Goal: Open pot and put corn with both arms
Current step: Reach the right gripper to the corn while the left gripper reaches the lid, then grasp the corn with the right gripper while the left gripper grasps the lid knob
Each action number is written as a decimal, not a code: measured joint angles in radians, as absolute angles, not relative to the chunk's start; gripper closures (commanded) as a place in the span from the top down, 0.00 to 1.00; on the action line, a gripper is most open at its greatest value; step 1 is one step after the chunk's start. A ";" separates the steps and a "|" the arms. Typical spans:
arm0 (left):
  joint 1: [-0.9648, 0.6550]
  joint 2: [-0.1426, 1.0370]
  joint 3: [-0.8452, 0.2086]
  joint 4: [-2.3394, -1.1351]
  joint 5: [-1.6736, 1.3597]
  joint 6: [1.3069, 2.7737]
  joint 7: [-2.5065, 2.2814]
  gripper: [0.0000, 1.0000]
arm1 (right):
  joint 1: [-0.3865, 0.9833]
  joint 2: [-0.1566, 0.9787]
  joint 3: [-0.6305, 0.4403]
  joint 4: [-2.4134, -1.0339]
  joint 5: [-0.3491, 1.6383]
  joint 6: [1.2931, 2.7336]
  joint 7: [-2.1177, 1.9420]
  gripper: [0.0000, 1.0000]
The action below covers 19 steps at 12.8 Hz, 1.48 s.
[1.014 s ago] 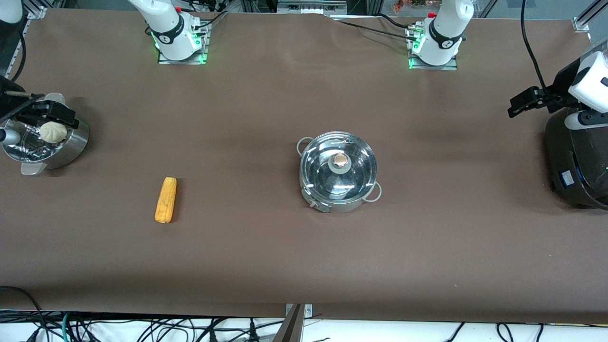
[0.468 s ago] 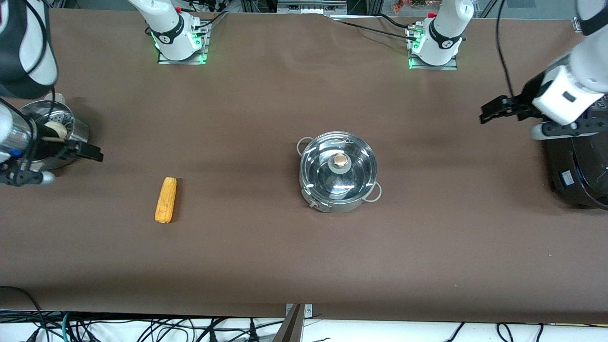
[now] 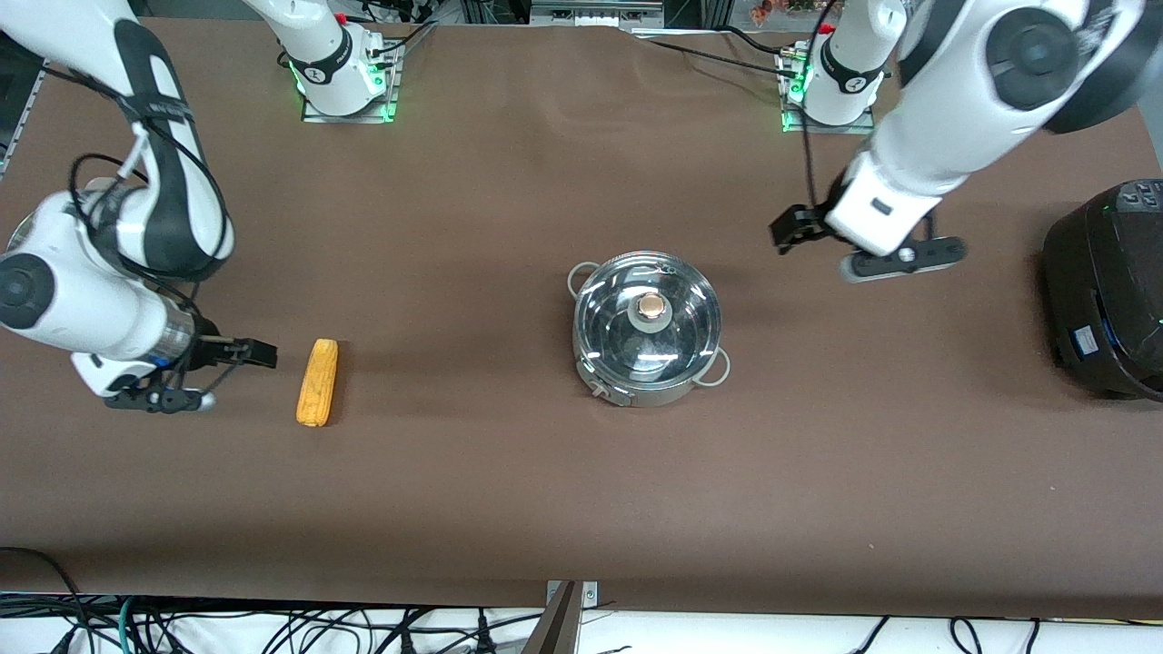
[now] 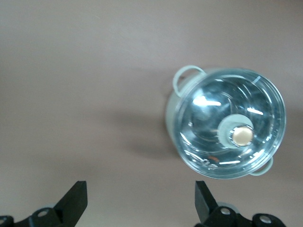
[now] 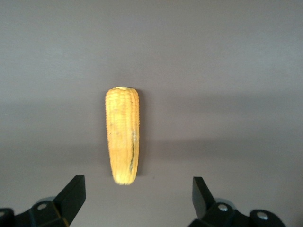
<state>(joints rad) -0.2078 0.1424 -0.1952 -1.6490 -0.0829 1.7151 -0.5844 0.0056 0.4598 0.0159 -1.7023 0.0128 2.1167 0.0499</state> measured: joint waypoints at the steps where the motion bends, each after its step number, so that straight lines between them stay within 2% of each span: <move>1: -0.233 0.171 -0.203 -1.649 -0.083 1.734 -0.608 1.00 | 0.006 0.476 0.016 -1.724 0.013 2.163 0.052 1.00; 6: -0.318 0.259 -0.212 -1.640 -0.083 1.833 -0.698 1.00 | 0.039 0.505 0.017 -1.844 0.015 2.376 0.099 1.00; 10: -0.372 0.353 -0.212 -1.599 -0.072 1.901 -0.758 1.00 | 0.082 0.514 0.018 -1.885 0.015 2.434 0.140 1.00; 16: -0.441 0.545 -0.211 -1.487 -0.018 2.029 -0.813 1.00 | 0.081 0.607 0.016 -1.889 0.015 2.569 0.142 1.00; 17: -0.441 0.561 -0.209 -1.481 -0.018 2.046 -0.813 1.00 | 0.081 0.613 0.015 -1.889 0.015 2.578 0.142 0.90; 19: -0.441 0.578 -0.207 -1.475 -0.001 2.065 -0.813 1.00 | 0.080 0.616 0.014 -1.889 0.015 2.583 0.142 0.42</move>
<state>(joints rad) -0.4411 0.5777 -0.2065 -1.4746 -0.0012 2.0645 -0.8133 0.0805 0.6161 0.0138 -1.8894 0.0146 2.5826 0.1418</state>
